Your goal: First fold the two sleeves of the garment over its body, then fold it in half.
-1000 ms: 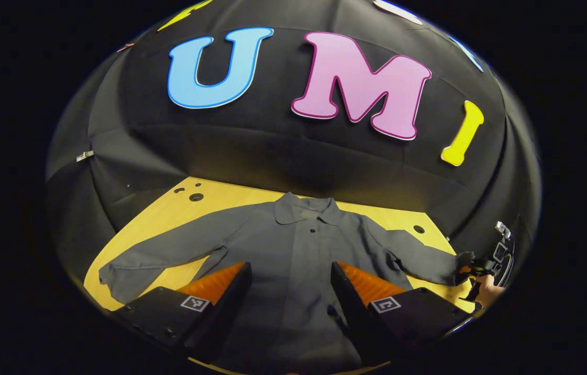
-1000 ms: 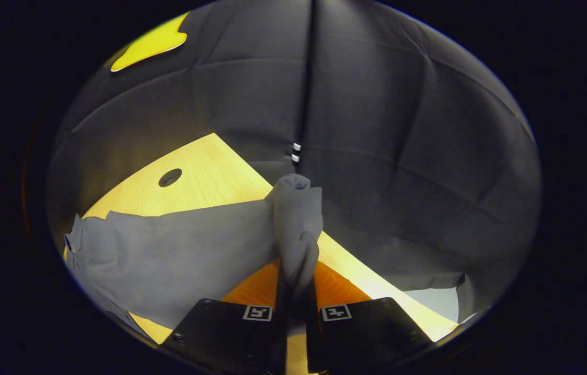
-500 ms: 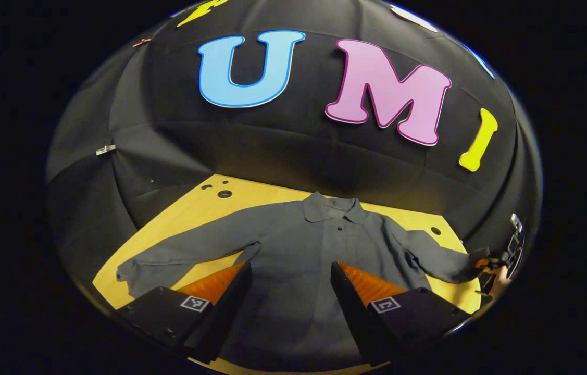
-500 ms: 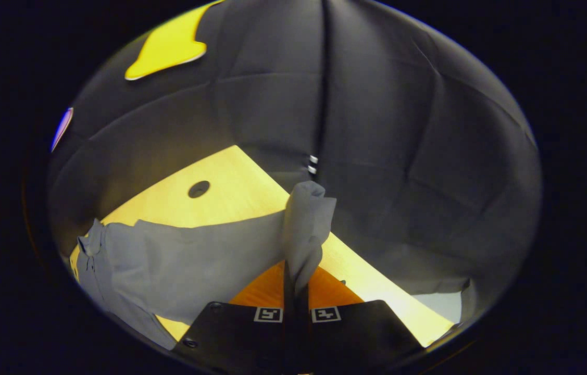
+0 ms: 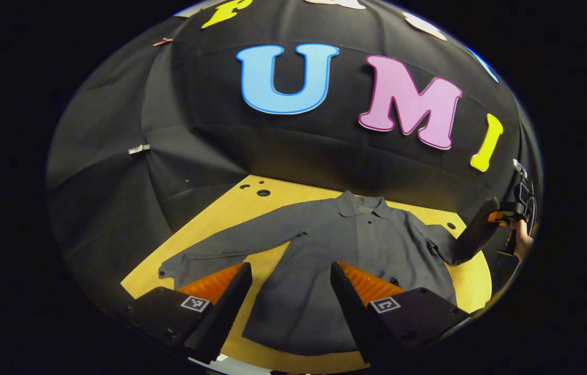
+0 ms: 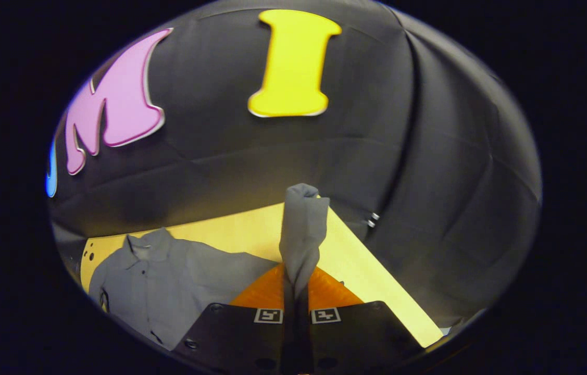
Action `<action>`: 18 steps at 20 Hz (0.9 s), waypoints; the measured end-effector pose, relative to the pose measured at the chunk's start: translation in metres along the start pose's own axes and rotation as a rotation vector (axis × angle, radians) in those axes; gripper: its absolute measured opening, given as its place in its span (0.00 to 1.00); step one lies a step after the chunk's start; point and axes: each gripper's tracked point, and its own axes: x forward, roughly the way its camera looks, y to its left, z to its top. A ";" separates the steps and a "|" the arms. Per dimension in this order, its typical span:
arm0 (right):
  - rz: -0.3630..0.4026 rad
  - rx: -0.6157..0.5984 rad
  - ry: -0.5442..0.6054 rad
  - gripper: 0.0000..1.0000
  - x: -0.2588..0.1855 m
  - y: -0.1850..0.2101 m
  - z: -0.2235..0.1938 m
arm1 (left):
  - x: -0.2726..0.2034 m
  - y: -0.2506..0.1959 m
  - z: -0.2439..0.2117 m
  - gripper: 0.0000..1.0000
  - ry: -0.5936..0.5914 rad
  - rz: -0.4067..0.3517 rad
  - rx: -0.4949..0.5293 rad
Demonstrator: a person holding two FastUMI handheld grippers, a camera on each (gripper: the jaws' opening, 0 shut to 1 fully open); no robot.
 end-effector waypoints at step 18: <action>0.496 -0.204 0.080 0.05 -0.051 0.377 -0.079 | -0.056 0.116 -0.079 0.96 0.073 0.198 -0.142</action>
